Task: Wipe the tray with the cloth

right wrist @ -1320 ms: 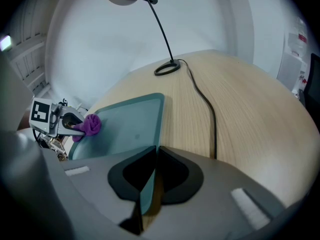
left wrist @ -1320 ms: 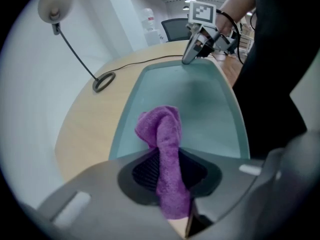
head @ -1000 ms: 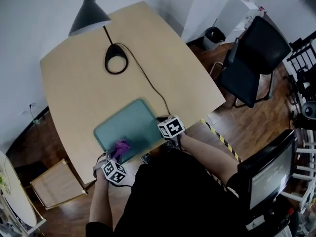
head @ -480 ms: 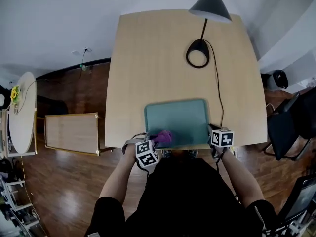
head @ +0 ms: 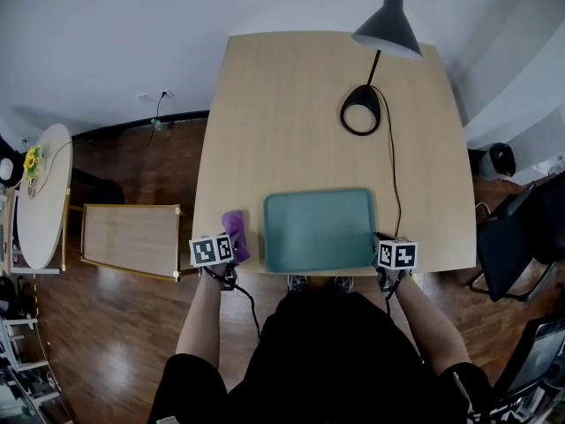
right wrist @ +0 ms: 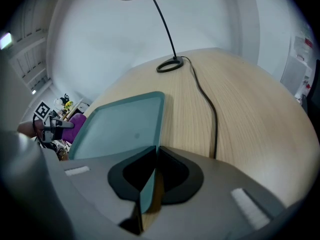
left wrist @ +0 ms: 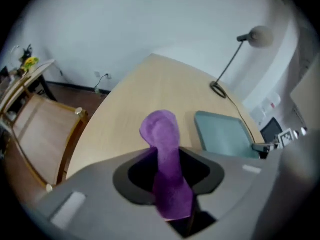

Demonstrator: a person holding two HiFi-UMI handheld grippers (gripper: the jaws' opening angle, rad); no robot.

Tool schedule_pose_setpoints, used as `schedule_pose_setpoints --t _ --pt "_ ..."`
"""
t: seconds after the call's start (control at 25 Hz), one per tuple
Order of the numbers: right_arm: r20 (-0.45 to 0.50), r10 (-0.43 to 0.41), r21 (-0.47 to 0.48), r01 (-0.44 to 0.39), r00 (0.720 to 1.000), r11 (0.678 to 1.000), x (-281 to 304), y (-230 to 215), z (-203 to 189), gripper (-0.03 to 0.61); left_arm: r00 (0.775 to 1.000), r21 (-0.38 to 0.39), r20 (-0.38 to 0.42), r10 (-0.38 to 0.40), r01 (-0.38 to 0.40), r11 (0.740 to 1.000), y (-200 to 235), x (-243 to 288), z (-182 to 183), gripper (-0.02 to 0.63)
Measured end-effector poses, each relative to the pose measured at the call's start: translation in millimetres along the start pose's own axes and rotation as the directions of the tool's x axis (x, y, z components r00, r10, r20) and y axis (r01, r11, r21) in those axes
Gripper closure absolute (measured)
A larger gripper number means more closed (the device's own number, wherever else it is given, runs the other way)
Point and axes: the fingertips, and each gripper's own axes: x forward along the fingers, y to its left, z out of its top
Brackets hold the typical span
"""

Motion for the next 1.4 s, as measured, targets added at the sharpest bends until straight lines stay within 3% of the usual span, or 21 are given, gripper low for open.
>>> schedule_pose_setpoints --t 0.12,0.2,0.32,0.4,0.56,0.68,0.8,0.92,1.0,1.08,1.28,1.4 --pt "0.048 -0.004 0.023 0.003 0.999 1.0 -10.3 2.2 9.3 0.547 0.997 -0.1 0.067 0.047 -0.041 0.994 18.7 -8.5 2.4 0.405" --pt "0.121 -0.021 0.049 0.015 0.992 0.999 -27.7 1.1 26.7 0.546 0.99 -0.101 0.121 0.07 -0.058 0.993 20.5 -24.1 11.2 0.396" --pt "0.229 -0.036 0.08 0.018 0.973 0.997 -61.2 -3.7 58.3 0.545 0.969 -0.027 0.241 0.052 -0.047 0.999 -2.7 -52.3 33.1 0.397" --pt "0.302 0.002 0.079 -0.027 0.953 0.996 -80.9 3.9 80.6 0.546 0.947 0.049 0.321 0.011 -0.028 0.998 -31.8 -74.1 48.1 0.421" --pt "0.473 0.066 0.038 -0.095 0.879 0.995 -125.9 34.0 129.4 0.546 0.889 0.212 0.44 -0.128 0.036 0.977 -109.0 -116.9 72.5 0.43" --pt "0.6 0.105 -0.036 -0.104 0.793 0.994 -170.5 63.0 161.0 0.546 0.818 0.344 0.525 -0.236 0.051 0.938 -172.6 -151.0 85.7 0.43" --pt "0.678 0.178 -0.137 -0.116 0.713 0.984 -211.6 100.8 180.1 0.546 0.751 0.502 0.54 -0.379 0.074 0.862 -236.5 -181.1 87.1 0.43" --pt "0.716 0.24 -0.219 -0.115 0.656 0.969 -241.6 133.2 189.3 0.546 0.71 0.635 0.515 -0.479 0.059 0.77 -282.2 -207.3 88.7 0.43" --pt "0.735 0.273 -0.271 -0.101 0.621 0.957 -258.3 149.5 191.0 0.546 0.69 0.663 0.514 -0.509 0.056 0.746 -299.1 -219.6 88.7 0.431" --pt "0.744 0.304 -0.316 -0.087 0.595 0.945 -271.3 162.0 191.3 0.546 0.67 0.644 0.529 -0.521 0.082 0.76 -306.9 -228.3 88.5 0.439" --pt "0.744 0.363 -0.391 -0.075 0.561 0.917 -295.1 173.6 187.4 0.546 0.631 0.534 0.633 -0.449 0.065 0.843 -308.9 -246.4 91.7 0.46" --pt "0.757 0.39 -0.437 -0.037 0.524 0.899 -315.4 176.3 180.9 0.548 0.62 0.516 0.662 -0.421 0.029 0.856 -315.5 -255.6 85.6 0.462"
